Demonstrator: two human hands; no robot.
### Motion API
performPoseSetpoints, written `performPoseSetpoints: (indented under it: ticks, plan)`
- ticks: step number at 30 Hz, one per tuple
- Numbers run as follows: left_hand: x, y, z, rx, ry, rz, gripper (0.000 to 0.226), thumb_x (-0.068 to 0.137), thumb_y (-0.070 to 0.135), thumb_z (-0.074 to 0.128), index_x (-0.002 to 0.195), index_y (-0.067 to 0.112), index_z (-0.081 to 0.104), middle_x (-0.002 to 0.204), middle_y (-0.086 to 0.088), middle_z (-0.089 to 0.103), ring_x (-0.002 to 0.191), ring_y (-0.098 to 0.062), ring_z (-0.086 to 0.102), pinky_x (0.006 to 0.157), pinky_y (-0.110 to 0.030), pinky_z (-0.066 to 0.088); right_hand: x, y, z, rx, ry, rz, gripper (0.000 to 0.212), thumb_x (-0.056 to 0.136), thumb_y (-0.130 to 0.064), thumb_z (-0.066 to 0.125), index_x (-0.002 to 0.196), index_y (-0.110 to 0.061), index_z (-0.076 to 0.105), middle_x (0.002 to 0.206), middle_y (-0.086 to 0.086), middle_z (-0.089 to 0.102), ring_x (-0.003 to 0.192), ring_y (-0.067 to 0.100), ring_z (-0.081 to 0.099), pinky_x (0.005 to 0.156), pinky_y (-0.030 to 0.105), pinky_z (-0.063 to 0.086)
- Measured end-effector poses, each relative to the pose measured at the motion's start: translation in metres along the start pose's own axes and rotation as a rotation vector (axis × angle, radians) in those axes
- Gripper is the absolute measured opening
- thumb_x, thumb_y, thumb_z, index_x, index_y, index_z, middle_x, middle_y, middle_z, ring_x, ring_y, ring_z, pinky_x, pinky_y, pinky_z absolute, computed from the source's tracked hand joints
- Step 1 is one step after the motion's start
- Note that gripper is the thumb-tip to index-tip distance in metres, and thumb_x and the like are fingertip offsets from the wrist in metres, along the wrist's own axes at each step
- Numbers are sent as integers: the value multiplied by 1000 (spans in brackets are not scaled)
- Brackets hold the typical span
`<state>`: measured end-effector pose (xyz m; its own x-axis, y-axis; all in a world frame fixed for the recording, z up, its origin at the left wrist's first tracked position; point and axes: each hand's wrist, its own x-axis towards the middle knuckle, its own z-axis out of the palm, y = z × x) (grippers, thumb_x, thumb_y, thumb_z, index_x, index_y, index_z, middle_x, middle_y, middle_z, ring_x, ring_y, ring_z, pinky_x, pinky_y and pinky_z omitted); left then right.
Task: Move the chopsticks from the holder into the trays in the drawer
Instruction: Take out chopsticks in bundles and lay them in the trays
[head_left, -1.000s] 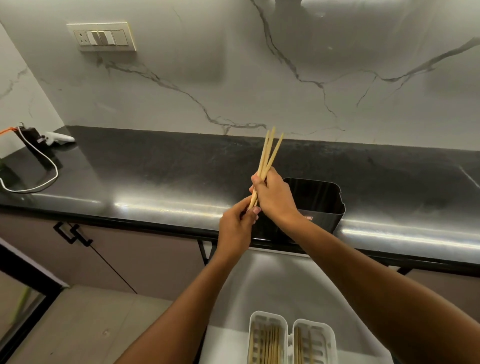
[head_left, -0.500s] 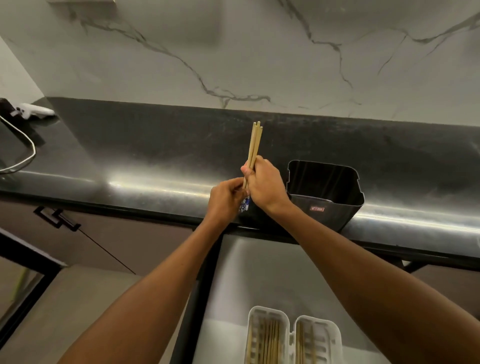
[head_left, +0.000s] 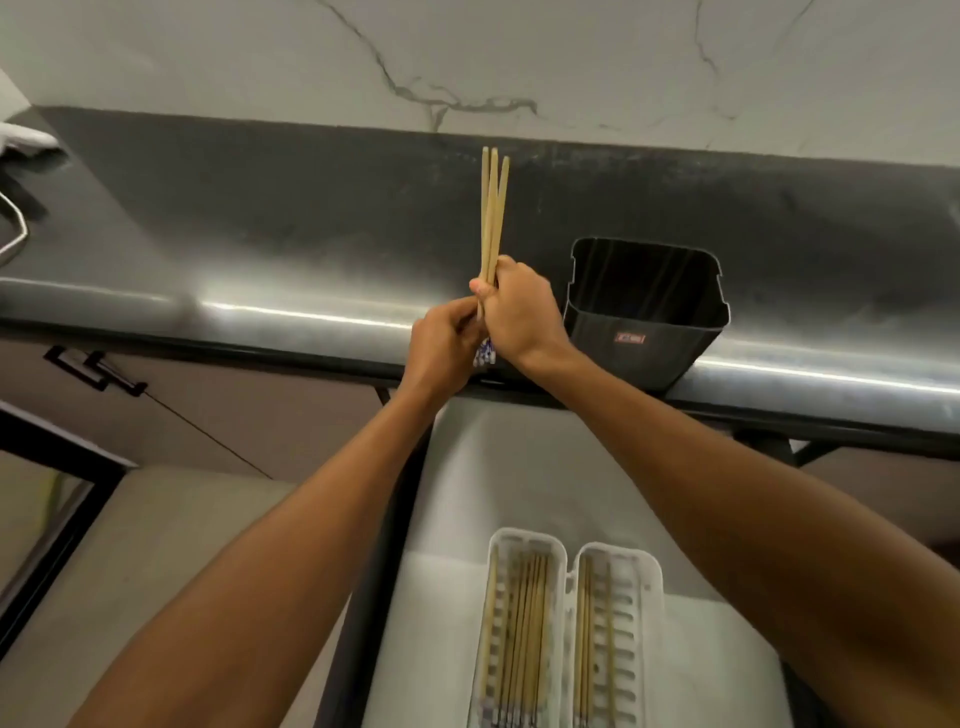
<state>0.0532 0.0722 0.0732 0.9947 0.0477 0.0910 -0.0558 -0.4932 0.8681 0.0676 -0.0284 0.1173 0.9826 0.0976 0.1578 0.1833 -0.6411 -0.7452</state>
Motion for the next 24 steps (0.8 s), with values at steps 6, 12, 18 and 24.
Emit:
performPoseSetpoints:
  ticks: [6, 12, 18, 24]
  plan:
    - [-81, 14, -3, -40, -170, -32, 16, 91, 7, 57, 99, 10, 70, 85, -1, 69, 75, -10, 66, 74, -25, 55, -72, -5, -30, 53, -207, 64, 13, 97, -23, 48, 90, -14, 53, 78, -1, 56, 68, 9, 55, 67, 19, 46]
    - [-186, -2, 30, -9, -492, -299, 13, 91, 23, 57, 89, 15, 68, 84, -2, 70, 79, -20, 70, 77, -40, 60, -172, 41, -23, 119, -440, 419, 11, 97, -25, 48, 90, -18, 52, 79, 3, 60, 69, 14, 62, 66, 26, 55]
    - [-259, -18, 90, 94, -638, -374, 22, 89, 21, 62, 73, 7, 67, 77, -15, 71, 71, -30, 69, 69, -45, 59, -251, 95, -23, 68, -494, 688, 7, 96, -17, 47, 96, -12, 51, 67, 9, 66, 57, 23, 68, 66, 40, 61]
    - [-291, -31, 139, 202, -714, -356, 16, 86, 24, 65, 73, 15, 62, 57, 9, 50, 53, -7, 50, 56, -24, 44, -285, 131, -17, -53, -534, 887, 17, 94, -8, 43, 82, -11, 54, 66, 13, 64, 59, 27, 65, 68, 39, 61]
